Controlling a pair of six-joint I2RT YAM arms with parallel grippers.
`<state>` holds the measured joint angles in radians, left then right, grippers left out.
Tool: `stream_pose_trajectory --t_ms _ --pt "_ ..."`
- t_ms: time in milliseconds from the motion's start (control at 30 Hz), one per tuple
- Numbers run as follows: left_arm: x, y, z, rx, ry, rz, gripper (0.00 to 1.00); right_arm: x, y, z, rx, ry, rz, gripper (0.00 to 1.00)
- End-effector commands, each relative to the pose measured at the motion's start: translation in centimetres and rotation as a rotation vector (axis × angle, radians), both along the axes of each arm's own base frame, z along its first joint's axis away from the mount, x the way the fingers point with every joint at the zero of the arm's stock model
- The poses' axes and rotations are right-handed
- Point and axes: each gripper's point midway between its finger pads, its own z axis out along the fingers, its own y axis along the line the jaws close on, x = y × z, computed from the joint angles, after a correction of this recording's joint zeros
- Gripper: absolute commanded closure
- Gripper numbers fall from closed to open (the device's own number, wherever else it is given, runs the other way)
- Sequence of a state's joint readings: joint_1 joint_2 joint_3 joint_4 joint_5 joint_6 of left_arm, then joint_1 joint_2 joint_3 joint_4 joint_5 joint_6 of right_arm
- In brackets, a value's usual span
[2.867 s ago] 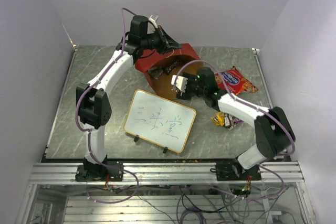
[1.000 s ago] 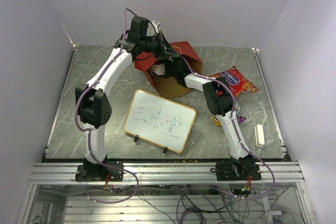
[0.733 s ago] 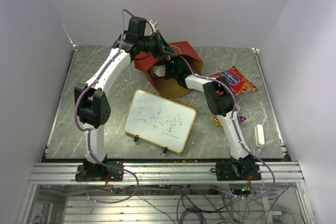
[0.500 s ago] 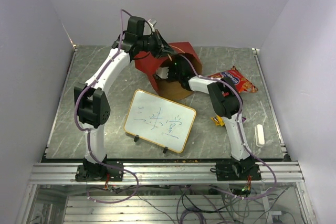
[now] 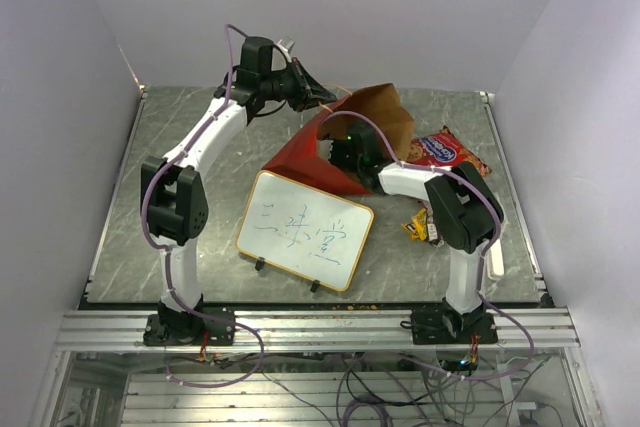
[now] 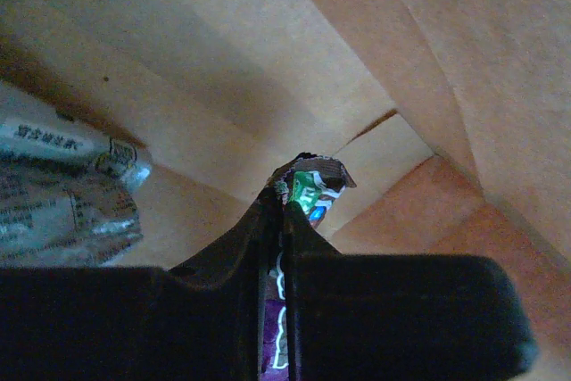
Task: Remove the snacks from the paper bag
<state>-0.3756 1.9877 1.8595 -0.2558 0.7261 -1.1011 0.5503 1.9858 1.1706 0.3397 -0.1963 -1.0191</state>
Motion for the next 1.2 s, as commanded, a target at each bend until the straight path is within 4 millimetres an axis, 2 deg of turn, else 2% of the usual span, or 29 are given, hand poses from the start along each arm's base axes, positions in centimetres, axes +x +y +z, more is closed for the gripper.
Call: stream_pose_trajectory --t_ms 0,100,200,300,333,467,600,700,800,933,1067,1100,1167 --pt "-0.2 0.6 3.8 -0.03 -0.108 0.02 0.93 0.9 -0.7 1.4 0.018 -0.028 -0.043 1.0" --pt "0.1 0.8 4.1 0.0 -0.128 0.025 0.93 1.9 -0.1 2.2 0.041 -0.023 -0.044 1.0" --pt "1.1 1.9 5.4 0.037 -0.183 0.048 0.93 2.9 0.7 3.3 0.056 -0.033 -0.037 1.0" --pt "3.2 4.2 5.8 0.067 -0.202 0.1 0.93 3.5 1.7 5.5 0.096 -0.046 -0.024 1.0" --pt "3.8 4.9 6.2 0.058 -0.213 0.116 0.93 3.8 2.0 5.1 0.1 -0.035 -0.022 1.0" --pt "6.3 6.6 8.6 0.011 -0.33 0.172 0.93 5.0 3.5 5.8 0.155 -0.039 -0.024 1.0" --pt "8.1 5.6 10.9 -0.044 -0.458 0.133 0.93 6.1 5.6 6.5 0.249 -0.025 -0.027 1.0" --pt "8.4 4.3 12.6 -0.095 -0.556 0.083 0.93 6.9 6.7 7.5 0.331 -0.005 -0.046 1.0" --pt "7.9 2.9 13.2 -0.131 -0.612 0.024 0.93 6.8 7.6 8.1 0.406 0.017 -0.055 1.0" --pt "5.5 1.2 11.0 -0.11 -0.596 -0.068 0.93 5.1 7.9 9.1 0.494 0.054 -0.036 1.0" --pt "2.2 1.2 7.6 -0.017 -0.559 -0.106 0.93 3.6 5.9 9.2 0.49 0.044 -0.053 1.0" --pt "1.4 1.5 6.9 0.001 -0.547 -0.106 0.93 3.0 5.0 8.5 0.476 0.056 -0.056 1.0" --pt "0.2 2.2 5.7 0.028 -0.513 -0.095 0.93 2.2 3.5 9.5 0.489 0.042 -0.052 1.0"
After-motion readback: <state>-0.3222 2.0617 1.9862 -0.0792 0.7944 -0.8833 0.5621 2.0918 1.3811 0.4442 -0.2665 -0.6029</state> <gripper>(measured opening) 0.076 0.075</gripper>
